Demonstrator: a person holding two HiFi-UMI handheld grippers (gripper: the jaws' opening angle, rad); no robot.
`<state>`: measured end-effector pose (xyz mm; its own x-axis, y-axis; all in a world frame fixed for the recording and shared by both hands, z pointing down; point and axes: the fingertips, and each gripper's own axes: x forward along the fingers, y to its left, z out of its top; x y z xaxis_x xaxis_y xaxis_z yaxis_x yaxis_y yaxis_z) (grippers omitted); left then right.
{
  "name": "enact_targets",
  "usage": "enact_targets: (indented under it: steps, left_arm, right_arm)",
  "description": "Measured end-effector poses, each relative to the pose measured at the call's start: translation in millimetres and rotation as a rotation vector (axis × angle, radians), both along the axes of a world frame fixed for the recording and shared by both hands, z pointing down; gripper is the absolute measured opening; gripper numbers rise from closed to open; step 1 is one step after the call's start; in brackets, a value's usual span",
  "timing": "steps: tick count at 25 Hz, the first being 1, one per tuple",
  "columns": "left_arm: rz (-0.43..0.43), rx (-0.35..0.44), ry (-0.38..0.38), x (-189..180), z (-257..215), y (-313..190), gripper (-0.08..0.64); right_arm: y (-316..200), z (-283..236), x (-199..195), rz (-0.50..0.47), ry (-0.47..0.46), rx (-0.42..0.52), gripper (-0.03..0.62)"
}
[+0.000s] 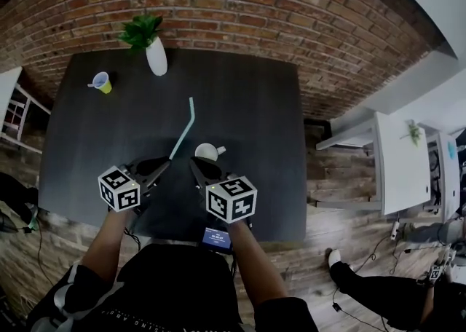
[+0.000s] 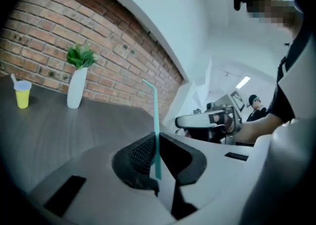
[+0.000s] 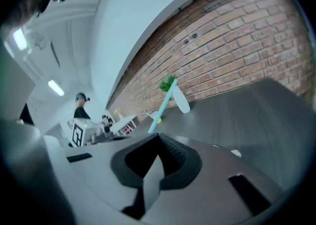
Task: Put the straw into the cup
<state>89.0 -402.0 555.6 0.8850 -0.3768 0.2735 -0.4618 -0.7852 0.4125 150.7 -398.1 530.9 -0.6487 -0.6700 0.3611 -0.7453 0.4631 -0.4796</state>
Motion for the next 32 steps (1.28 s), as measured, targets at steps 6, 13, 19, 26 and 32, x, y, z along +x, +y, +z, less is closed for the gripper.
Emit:
enact_targets:
  steps: [6,13,19,26,32]
  left_arm:
    - [0.095,0.092,0.174,2.2,-53.6,16.4,0.029]
    - [0.171,0.130,0.176,10.4,-67.4,29.9,0.029]
    - [0.137,0.136,0.172,6.8,-68.1,20.8,0.029]
    - [0.132,0.139,0.162,9.6,-62.6,20.7,0.029]
    - [0.129,0.131,0.150,11.8,-56.4,19.8,0.029]
  right_arm:
    - [-20.6,-62.1,-6.0,0.006,-0.345,0.016,0.104]
    - [-27.0,-93.3,-11.9,-0.028,-0.347,0.068,0.103]
    - [-29.8,-90.4,-10.0,-0.016,-0.355,0.044,0.101]
    - [-33.1,-87.0,-8.0,0.004,-0.345,0.038,0.038]
    - [-31.7,-85.1,-10.1,-0.010,-0.337,0.039,0.032]
